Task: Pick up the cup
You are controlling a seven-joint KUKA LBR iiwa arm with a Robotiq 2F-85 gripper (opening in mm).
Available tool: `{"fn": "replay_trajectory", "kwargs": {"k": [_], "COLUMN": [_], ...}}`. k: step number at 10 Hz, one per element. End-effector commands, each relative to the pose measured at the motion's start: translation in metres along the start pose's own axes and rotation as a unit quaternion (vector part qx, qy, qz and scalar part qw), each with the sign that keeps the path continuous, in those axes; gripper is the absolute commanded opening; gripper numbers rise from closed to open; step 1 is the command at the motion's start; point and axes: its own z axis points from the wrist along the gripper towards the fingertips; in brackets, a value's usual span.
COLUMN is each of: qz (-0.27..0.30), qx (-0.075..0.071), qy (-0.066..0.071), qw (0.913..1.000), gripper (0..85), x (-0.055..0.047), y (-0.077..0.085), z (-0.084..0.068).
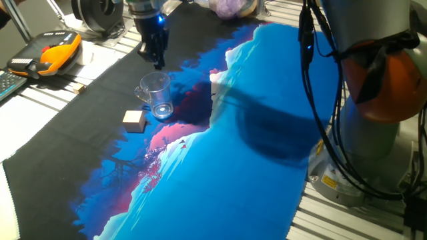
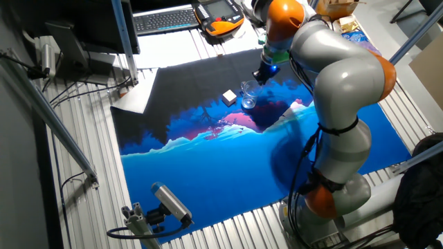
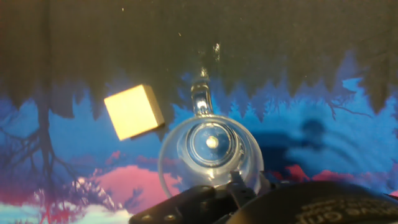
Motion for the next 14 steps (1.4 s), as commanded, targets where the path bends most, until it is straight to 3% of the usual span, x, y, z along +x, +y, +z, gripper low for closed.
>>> {"fn": "replay_trajectory", "kwargs": {"k": [1, 7, 9, 10, 11, 12, 14], "qz": [0.002, 0.003, 0.004, 0.003, -0.008, -0.024, -0.044], "qx": [0.001, -0.008, -0.008, -0.002, 0.002, -0.005, -0.004], "qy": [-0.004, -0.018, -0.037, -0.045, -0.044, -0.037, -0.016], "qw": [1.0000, 0.9998, 0.9993, 0.9990, 0.9990, 0.9990, 0.9989], "gripper": [34.0, 34.0, 34.0, 17.0, 17.0, 0.0, 0.0], "x": [-0.001, -0.013, -0.012, -0.010, -0.010, -0.012, -0.013], "y": [0.000, -0.013, -0.010, -0.005, -0.002, -0.003, -0.002], "z": [0.002, 0.028, 0.042, 0.049, 0.050, 0.046, 0.030]}}
